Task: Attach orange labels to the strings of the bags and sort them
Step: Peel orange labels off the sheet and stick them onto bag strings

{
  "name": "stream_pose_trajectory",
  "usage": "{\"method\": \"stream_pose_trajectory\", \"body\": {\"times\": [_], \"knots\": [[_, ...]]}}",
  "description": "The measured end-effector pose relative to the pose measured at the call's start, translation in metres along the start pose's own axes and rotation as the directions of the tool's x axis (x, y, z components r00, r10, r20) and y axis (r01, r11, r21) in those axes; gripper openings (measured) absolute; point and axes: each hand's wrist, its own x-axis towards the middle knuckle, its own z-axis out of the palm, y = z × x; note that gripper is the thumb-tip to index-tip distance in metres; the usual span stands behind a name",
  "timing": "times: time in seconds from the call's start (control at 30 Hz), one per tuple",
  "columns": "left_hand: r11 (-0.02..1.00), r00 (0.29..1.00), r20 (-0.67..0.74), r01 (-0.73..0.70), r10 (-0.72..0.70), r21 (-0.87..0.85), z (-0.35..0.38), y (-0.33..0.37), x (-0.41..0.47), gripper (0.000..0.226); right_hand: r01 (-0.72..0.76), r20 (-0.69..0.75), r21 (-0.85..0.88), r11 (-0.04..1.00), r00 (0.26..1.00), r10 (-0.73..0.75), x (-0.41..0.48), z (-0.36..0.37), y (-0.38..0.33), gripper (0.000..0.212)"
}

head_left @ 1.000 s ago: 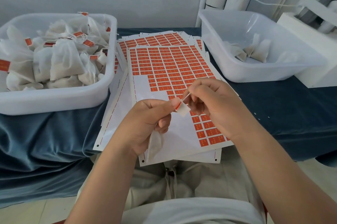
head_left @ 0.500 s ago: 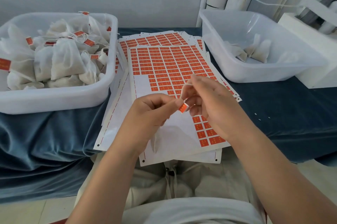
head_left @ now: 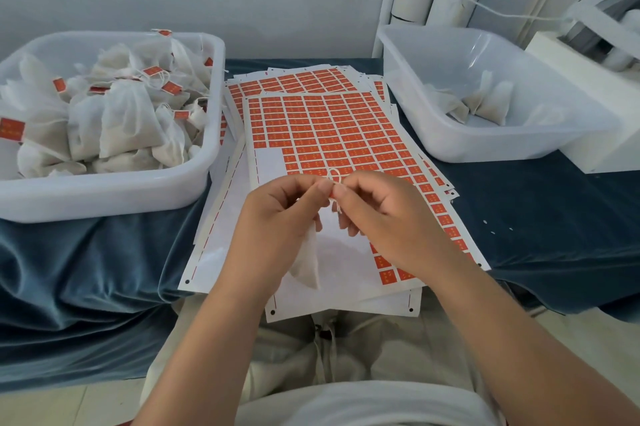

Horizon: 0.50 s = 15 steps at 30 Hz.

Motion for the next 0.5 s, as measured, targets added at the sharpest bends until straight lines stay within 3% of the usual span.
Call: {"method": "stream_pose_trajectory", "body": {"times": [0.07,0.2,0.5], "knots": [[1.000,1.000,0.011,0.005,-0.005,-0.007,0.0041,-0.0011,-0.0011,0.021,0.025,-0.057,-0.065,0.998,0.998,-0.029,-0.0010,0.0040,0.0035,0.023],[1.000,0.999,0.026,-0.024,0.024,-0.012,0.0027,-0.0008,-0.0008,0.017,0.025,-0.095,-0.014,1.000,0.995,-0.026,-0.0017,0.0067,0.0015,0.023],[0.995,0.994,-0.054,-0.088,0.091,0.043,-0.0044,0.0064,-0.0018,0.014,-0.008,0.072,0.140,0.990,0.997,-0.002,0.0003,0.0046,0.0020,0.030]]}}
